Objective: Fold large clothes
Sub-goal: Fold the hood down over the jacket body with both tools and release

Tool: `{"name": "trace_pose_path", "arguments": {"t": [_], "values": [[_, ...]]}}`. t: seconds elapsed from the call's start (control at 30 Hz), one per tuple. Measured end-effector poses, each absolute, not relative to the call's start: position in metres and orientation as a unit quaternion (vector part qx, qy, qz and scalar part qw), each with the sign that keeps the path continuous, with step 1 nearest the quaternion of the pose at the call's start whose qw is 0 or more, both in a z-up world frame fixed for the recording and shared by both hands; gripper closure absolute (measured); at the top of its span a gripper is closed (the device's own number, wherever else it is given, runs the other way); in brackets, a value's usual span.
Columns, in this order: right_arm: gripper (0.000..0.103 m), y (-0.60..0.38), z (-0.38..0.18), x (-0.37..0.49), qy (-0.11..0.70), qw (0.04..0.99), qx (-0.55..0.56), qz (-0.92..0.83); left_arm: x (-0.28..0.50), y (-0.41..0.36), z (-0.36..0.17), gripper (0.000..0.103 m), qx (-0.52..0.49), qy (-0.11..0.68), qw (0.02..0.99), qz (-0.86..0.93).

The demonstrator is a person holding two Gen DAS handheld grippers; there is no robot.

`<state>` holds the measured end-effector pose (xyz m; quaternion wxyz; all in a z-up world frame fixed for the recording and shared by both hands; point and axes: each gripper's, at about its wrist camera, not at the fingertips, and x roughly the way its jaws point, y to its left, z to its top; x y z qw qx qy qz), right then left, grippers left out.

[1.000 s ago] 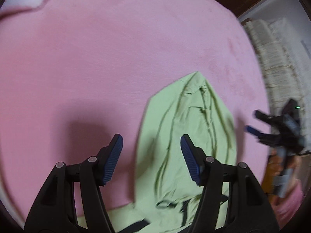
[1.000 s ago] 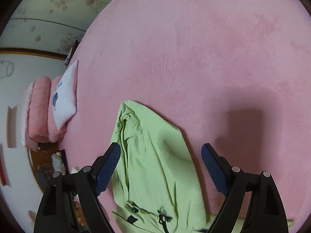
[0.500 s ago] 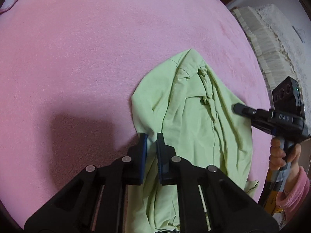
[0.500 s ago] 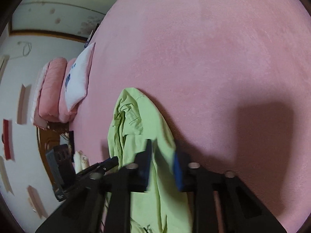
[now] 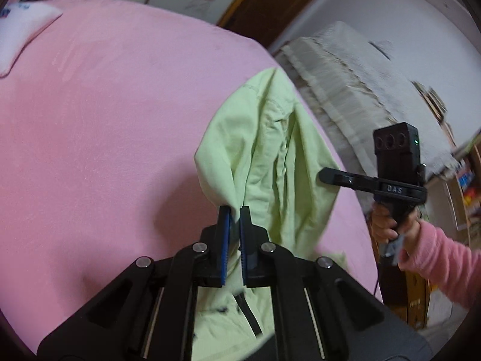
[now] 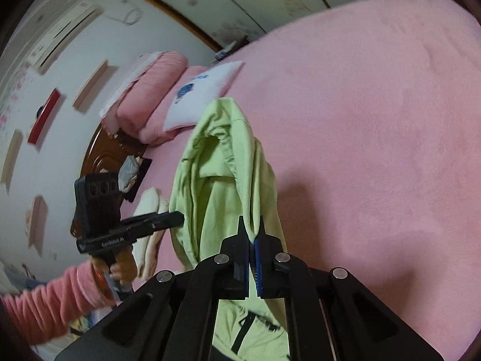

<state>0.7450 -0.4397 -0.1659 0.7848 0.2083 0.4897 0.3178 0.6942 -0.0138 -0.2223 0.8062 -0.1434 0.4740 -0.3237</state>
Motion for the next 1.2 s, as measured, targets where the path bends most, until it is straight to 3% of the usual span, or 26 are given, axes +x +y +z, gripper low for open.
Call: {"name": "trace_pose_path", "arguments": {"t": [0.2, 0.47, 0.53, 0.6, 0.7, 0.77, 0.9, 0.93, 0.97, 1.03, 1.2], "values": [[0.100, -0.451, -0.123, 0.690, 0.468, 0.801, 0.165, 0.336, 0.620, -0.016, -0.187, 0.099, -0.037, 0.434, 0.832, -0.343], [0.098, -0.457, -0.127, 0.612, 0.465, 0.833, 0.055, 0.295, 0.527, -0.023, -0.219, 0.096, 0.011, 0.432, 0.846, -0.313], [0.083, -0.456, -0.136, 0.593, 0.467, 0.844, 0.048, 0.261, 0.501, -0.038, -0.245, 0.093, 0.005, 0.442, 0.851, -0.285], [0.053, -0.470, -0.150, 0.576, 0.469, 0.856, 0.067, 0.207, 0.484, -0.036, -0.266, 0.092, -0.009, 0.456, 0.850, -0.265], [0.036, -0.484, -0.179, 0.555, 0.486, 0.853, 0.134, 0.136, 0.461, -0.032, -0.304, 0.087, -0.020, 0.493, 0.837, -0.238], [0.036, -0.487, -0.205, 0.540, 0.517, 0.835, 0.169, 0.086, 0.438, -0.029, -0.326, 0.081, -0.001, 0.527, 0.822, -0.213], [0.036, -0.509, -0.232, 0.519, 0.558, 0.802, 0.211, 0.027, 0.406, -0.021, -0.345, 0.080, 0.013, 0.574, 0.797, -0.189], [0.036, -0.514, -0.236, 0.515, 0.567, 0.794, 0.218, 0.014, 0.400, -0.010, -0.345, 0.076, 0.008, 0.579, 0.795, -0.183], [0.036, -0.517, -0.239, 0.510, 0.571, 0.789, 0.226, 0.010, 0.395, -0.007, -0.344, 0.063, 0.003, 0.585, 0.792, -0.175], [0.036, -0.520, -0.235, 0.499, 0.570, 0.787, 0.235, 0.002, 0.389, 0.002, -0.339, 0.053, -0.017, 0.595, 0.789, -0.153], [0.036, -0.498, -0.203, 0.464, 0.543, 0.790, 0.284, -0.013, 0.383, 0.016, -0.301, 0.053, -0.080, 0.579, 0.804, -0.108]]}}
